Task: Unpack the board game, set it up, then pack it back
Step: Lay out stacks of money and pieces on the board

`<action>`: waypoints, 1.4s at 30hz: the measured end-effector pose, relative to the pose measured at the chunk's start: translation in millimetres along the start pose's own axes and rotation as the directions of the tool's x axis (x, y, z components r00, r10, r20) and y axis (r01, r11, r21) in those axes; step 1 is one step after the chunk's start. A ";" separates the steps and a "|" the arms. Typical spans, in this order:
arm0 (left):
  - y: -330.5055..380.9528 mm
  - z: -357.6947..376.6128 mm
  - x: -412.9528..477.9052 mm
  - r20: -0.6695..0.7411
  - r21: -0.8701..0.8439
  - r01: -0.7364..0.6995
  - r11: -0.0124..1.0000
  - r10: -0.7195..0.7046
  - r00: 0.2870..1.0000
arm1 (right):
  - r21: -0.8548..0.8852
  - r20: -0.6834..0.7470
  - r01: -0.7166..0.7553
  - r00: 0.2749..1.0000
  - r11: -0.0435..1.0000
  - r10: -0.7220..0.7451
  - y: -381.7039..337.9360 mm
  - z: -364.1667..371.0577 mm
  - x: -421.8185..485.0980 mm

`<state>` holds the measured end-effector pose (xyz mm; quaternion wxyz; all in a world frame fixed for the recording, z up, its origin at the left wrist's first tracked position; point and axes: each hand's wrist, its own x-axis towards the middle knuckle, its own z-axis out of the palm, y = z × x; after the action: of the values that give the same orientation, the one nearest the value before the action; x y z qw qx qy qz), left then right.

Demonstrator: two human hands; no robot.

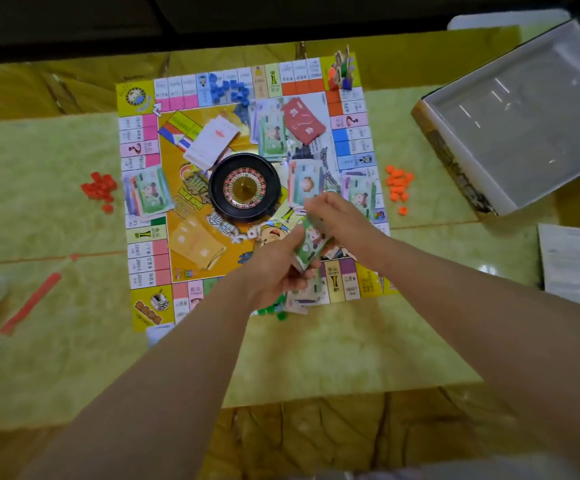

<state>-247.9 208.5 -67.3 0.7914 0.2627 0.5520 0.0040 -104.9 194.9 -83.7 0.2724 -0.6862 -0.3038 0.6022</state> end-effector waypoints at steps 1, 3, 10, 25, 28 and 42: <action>-2.9 5.8 2.5 -0.014 0.042 -0.008 0.999 0.009 1.000 | 0.018 -0.004 -0.038 0.999 0.999 0.038 4.1 -2.5 -0.2; -7.5 19.5 5.1 -0.009 0.081 -0.013 0.997 0.013 1.000 | -0.017 -0.036 -0.086 0.996 0.996 0.086 11.5 -8.7 -1.9; -6.1 41.7 5.9 0.080 0.210 -0.004 0.978 -0.013 0.997 | -0.143 -0.121 0.057 0.990 0.988 -0.074 24.0 -21.2 -5.5; 17.7 36.0 25.8 -0.135 0.070 -0.058 0.996 0.067 0.989 | 0.217 -0.029 -0.066 0.997 0.974 0.074 13.1 -45.6 18.4; 23.0 30.6 33.2 -0.191 0.061 -0.123 0.990 0.133 0.973 | 0.263 0.037 -0.175 0.985 0.949 0.171 12.3 -42.8 24.4; 36.2 -6.5 74.0 -0.040 0.935 -0.227 0.274 0.716 0.697 | -0.124 -0.279 -0.152 0.954 0.981 0.112 -7.2 -40.7 100.0</action>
<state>-214.4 264.3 -118.2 0.3360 0.7793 0.5284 0.0243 -56.2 273.9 -139.3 0.2202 -0.7988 -0.2598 0.4960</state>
